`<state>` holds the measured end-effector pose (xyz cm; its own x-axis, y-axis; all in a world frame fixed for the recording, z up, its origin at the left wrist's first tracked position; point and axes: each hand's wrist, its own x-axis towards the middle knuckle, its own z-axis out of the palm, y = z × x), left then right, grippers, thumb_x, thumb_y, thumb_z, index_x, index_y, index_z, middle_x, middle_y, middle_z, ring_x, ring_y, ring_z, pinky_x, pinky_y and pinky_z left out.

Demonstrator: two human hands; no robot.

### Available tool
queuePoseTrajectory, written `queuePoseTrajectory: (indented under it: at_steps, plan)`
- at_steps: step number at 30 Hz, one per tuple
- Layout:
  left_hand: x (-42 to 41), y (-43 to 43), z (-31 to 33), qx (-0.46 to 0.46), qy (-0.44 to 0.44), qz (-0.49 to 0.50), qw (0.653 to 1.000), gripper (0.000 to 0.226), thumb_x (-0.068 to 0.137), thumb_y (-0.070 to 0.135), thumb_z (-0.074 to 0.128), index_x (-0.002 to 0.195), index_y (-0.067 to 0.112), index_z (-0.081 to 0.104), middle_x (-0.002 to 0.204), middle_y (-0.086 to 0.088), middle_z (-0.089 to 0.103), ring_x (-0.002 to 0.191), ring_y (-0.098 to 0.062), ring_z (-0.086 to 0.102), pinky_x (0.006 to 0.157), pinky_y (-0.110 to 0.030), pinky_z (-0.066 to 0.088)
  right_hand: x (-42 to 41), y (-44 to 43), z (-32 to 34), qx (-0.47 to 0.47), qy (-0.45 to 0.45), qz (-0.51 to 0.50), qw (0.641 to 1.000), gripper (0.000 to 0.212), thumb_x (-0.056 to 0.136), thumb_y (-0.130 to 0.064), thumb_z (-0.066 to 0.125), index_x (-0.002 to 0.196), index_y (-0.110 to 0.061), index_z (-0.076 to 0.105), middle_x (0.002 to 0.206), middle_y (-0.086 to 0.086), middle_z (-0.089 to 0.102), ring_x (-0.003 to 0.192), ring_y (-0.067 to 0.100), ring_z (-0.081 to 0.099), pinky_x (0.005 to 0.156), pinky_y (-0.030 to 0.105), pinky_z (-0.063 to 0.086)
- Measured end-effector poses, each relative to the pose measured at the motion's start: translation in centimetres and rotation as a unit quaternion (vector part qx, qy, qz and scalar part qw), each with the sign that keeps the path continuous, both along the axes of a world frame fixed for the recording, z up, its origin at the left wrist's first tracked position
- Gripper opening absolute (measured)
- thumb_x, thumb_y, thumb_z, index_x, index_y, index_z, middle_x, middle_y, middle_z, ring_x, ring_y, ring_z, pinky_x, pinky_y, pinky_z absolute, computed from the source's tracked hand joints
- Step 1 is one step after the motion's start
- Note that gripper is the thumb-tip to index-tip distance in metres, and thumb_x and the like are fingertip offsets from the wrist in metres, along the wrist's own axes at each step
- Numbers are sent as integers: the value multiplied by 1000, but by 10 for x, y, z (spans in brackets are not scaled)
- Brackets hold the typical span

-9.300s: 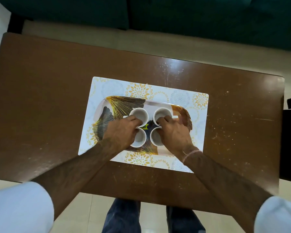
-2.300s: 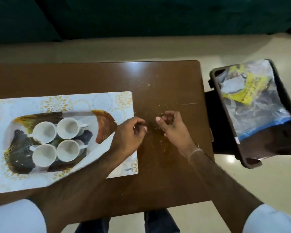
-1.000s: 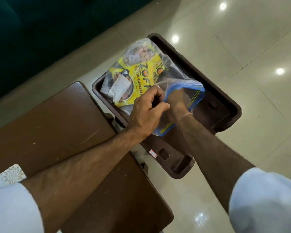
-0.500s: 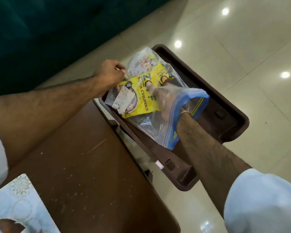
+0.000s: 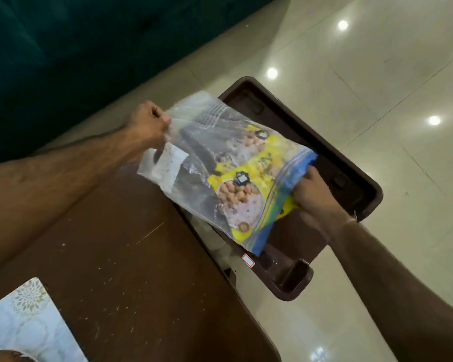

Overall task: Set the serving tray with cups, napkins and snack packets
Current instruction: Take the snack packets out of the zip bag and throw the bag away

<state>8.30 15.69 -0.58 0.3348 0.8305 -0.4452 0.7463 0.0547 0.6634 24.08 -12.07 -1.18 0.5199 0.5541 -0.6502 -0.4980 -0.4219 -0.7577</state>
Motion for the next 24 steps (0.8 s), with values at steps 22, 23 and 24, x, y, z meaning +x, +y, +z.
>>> queuePoseTrajectory:
  at_steps: [22, 23, 24]
  plan:
    - [-118, 22, 127, -104, -225, -53, 967, 23, 87, -9, 62, 94, 7, 75, 89, 0, 75, 82, -9, 70, 69, -19, 56, -45, 100, 116, 13, -401, 212, 891, 104, 76, -26, 84, 157, -27, 19, 161, 1, 26, 149, 25, 25, 118, 59, 24]
    - [-125, 21, 141, -109, -229, -65, 965, 20, 86, -9, 62, 95, 4, 74, 87, -1, 76, 81, -10, 70, 69, -20, 56, -48, 121, 132, 17, -395, 269, 878, 109, 75, -30, 85, 158, -30, 14, 161, 0, 27, 149, 26, 24, 118, 59, 24]
    - [-136, 21, 160, -111, -234, -77, 963, 18, 85, -9, 63, 94, 2, 74, 86, -2, 77, 80, -12, 71, 68, -21, 56, -54, 142, 152, 18, -411, 327, 851, 114, 74, -34, 85, 158, -33, 9, 161, 0, 28, 149, 26, 23, 118, 58, 24]
